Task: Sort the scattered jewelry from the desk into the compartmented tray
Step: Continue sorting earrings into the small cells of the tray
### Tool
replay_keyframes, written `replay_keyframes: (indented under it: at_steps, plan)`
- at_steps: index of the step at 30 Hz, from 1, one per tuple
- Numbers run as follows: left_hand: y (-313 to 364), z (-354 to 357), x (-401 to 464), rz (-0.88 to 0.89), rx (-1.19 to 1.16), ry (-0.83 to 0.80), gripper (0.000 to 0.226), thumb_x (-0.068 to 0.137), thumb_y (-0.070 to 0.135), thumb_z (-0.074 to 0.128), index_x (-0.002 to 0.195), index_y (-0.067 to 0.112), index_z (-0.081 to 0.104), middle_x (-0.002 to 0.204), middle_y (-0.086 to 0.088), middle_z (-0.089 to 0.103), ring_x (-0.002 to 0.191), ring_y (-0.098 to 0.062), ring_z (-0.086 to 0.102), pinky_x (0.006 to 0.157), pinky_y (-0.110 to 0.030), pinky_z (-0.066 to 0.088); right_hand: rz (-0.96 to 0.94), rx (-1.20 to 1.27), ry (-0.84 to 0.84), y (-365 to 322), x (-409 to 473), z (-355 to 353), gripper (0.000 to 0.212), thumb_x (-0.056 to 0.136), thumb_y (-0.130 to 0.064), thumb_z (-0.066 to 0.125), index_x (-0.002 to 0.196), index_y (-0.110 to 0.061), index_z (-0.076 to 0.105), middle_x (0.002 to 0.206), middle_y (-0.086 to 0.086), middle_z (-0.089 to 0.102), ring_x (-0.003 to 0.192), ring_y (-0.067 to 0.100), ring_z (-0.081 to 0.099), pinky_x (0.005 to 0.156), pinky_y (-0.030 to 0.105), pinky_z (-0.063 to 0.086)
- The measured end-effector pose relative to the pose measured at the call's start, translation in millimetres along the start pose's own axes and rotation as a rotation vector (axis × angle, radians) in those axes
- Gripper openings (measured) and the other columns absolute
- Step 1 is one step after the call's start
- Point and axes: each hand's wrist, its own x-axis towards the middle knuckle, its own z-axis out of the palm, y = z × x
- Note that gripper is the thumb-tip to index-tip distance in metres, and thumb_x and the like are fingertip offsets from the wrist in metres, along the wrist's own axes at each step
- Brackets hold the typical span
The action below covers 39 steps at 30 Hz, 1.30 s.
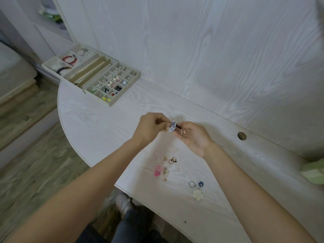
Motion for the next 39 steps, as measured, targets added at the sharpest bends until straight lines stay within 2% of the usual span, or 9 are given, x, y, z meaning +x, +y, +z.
replay_keyframes:
  at_steps: [8, 12, 16, 22, 24, 27, 31, 35, 39]
  plan:
    - [-5, -42, 15, -0.078, -0.126, 0.057, 0.01, 0.088, 0.007, 0.062, 0.081, 0.01, 0.068, 0.073, -0.003, 0.068, 0.065, -0.007, 0.063, 0.072, -0.021, 0.055, 0.131, 0.163, -0.145, -2, 29, 50, 0.016, 0.095, 0.0, 0.045, 0.097, 0.009, 0.059, 0.09, 0.02, 0.063, 0.078, 0.021, 0.064, 0.064, 0.018, 0.056]
    - [-11, -62, 23, -0.128, -0.191, 0.119, 0.01, 0.09, 0.007, 0.059, 0.082, 0.008, 0.066, 0.071, -0.002, 0.066, 0.06, -0.002, 0.06, 0.057, -0.01, 0.046, 0.152, 0.163, -0.157, 0, 44, 65, 0.017, 0.095, 0.001, 0.047, 0.101, 0.009, 0.06, 0.095, 0.018, 0.064, 0.078, 0.016, 0.065, 0.066, 0.015, 0.055]
    - [-18, -83, 26, -0.18, -0.26, 0.138, 0.016, 0.092, 0.007, 0.057, 0.078, 0.013, 0.062, 0.071, -0.001, 0.064, 0.066, -0.008, 0.059, 0.054, -0.008, 0.044, 0.162, 0.139, -0.224, -5, 52, 74, 0.026, 0.093, 0.013, 0.037, 0.112, 0.011, 0.055, 0.121, 0.025, 0.06, 0.108, 0.025, 0.064, 0.091, 0.024, 0.051]
    - [-18, -89, 31, -0.163, -0.262, 0.131, 0.016, 0.092, 0.007, 0.057, 0.079, 0.014, 0.062, 0.072, 0.0, 0.064, 0.067, -0.009, 0.058, 0.055, -0.008, 0.044, 0.208, 0.211, -0.272, -6, 61, 73, 0.053, 0.079, 0.026, 0.017, 0.123, 0.014, 0.043, 0.127, 0.037, 0.05, 0.12, 0.042, 0.052, 0.11, 0.039, 0.036]
    - [-16, -90, 33, -0.153, -0.274, 0.167, 0.017, 0.092, 0.007, 0.057, 0.078, 0.015, 0.062, 0.074, 0.0, 0.064, 0.07, -0.011, 0.059, 0.057, -0.009, 0.046, 0.187, 0.159, -0.262, -9, 63, 72, 0.06, 0.075, 0.028, 0.014, 0.126, 0.013, 0.043, 0.125, 0.034, 0.053, 0.118, 0.041, 0.054, 0.103, 0.039, 0.045]
    - [-16, -94, 38, -0.137, -0.31, 0.196, 0.016, 0.091, 0.004, 0.057, 0.08, 0.014, 0.063, 0.074, -0.003, 0.063, 0.069, -0.012, 0.058, 0.062, -0.011, 0.048, 0.168, 0.025, -0.178, -16, 67, 73, 0.065, 0.073, 0.029, 0.012, 0.12, 0.007, 0.051, 0.118, 0.03, 0.057, 0.108, 0.035, 0.061, 0.081, 0.026, 0.057]
    - [-22, -106, 47, -0.15, -0.348, 0.161, 0.015, 0.091, 0.002, 0.057, 0.087, 0.014, 0.065, 0.078, -0.005, 0.06, 0.068, -0.012, 0.056, 0.071, -0.018, 0.05, 0.17, -0.147, -0.083, -20, 77, 85, 0.061, 0.073, 0.026, 0.014, 0.11, 0.004, 0.057, 0.103, 0.022, 0.061, 0.086, 0.02, 0.064, 0.055, 0.014, 0.049]
    - [-28, -124, 64, -0.171, -0.404, 0.123, 0.014, 0.091, 0.0, 0.055, 0.091, 0.011, 0.064, 0.078, -0.006, 0.059, 0.07, -0.013, 0.057, 0.075, -0.02, 0.051, 0.104, -0.27, -0.1, -29, 91, 112, 0.052, 0.076, 0.022, 0.024, 0.096, -0.004, 0.063, 0.089, 0.01, 0.058, 0.07, 0.011, 0.052, 0.056, 0.016, 0.039]
    - [-36, -147, 88, -0.18, -0.402, 0.051, 0.012, 0.089, 0.001, 0.059, 0.09, 0.011, 0.066, 0.083, -0.012, 0.061, 0.075, -0.017, 0.058, 0.082, -0.029, 0.051, 0.055, -0.313, -0.144, -34, 111, 147, 0.015, 0.092, -0.006, 0.05, 0.092, -0.007, 0.064, 0.078, 0.003, 0.055, 0.06, 0.008, 0.042, 0.054, 0.016, 0.035]
